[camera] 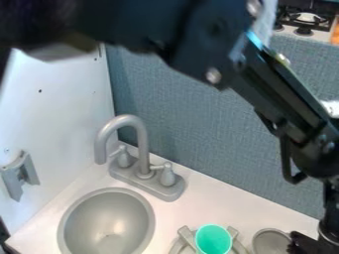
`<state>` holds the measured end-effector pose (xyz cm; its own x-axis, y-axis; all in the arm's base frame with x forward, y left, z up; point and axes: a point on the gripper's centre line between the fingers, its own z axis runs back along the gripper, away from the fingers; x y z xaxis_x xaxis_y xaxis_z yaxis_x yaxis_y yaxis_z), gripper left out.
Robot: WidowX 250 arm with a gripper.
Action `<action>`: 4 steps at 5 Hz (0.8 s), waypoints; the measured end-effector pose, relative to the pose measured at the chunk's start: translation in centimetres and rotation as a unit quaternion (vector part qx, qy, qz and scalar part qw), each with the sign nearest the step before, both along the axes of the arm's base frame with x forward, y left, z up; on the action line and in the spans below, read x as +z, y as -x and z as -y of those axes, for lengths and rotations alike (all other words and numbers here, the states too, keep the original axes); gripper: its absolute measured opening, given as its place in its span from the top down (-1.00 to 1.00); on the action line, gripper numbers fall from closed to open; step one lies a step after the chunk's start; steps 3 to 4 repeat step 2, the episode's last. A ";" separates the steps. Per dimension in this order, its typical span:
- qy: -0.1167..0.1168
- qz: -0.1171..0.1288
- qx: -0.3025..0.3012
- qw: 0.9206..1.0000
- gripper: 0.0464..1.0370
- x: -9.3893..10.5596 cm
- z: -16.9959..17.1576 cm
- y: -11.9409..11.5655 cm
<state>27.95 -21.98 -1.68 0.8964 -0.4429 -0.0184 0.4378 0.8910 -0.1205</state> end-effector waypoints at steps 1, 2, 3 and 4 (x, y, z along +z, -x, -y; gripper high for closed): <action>-0.022 0.031 0.029 0.999 -0.93 3.6 -0.6 2.7; -0.067 0.032 0.088 0.993 -0.93 5.6 -2.5 4.9; -0.067 0.032 0.088 0.993 -0.93 5.6 -2.5 4.9; -0.067 0.032 0.088 0.993 -0.93 5.6 -2.5 4.9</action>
